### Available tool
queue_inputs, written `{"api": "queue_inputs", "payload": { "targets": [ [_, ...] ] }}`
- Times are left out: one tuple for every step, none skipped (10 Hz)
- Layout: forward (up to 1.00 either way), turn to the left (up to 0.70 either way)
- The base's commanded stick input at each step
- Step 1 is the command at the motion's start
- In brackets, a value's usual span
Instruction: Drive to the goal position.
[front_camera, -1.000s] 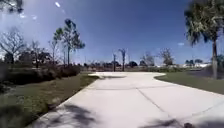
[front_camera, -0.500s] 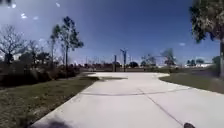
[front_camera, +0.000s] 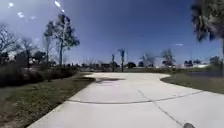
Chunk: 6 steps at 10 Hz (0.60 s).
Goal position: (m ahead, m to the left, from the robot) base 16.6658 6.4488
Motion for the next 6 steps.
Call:
{"api": "queue_inputs", "payload": {
  "targets": [
    [1.0,0.0],
    [1.0,-0.36],
    [1.0,-0.31],
    [1.0,-0.22],
    [1.0,-0.13],
    [1.0,-0.03]
  ]
}}
